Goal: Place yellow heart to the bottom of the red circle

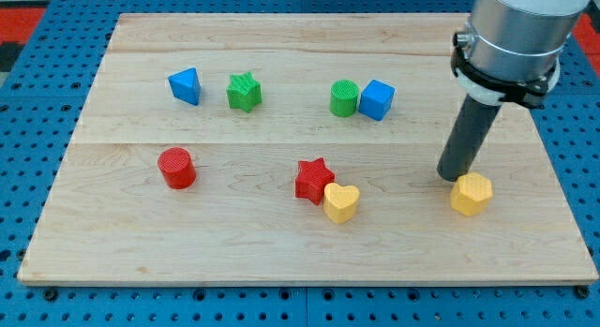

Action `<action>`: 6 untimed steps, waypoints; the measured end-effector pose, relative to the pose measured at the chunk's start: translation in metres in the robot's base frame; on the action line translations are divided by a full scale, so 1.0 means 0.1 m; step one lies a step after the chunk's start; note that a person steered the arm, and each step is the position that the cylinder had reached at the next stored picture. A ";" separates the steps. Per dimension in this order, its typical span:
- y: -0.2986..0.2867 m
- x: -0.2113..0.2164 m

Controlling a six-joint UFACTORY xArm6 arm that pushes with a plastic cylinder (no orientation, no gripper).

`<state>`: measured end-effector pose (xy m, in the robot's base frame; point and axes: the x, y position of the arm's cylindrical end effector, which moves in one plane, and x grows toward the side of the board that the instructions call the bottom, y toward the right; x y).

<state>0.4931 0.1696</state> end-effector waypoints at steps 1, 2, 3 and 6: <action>-0.44 0.09; -0.80 0.32; -1.26 0.49; -2.71 0.59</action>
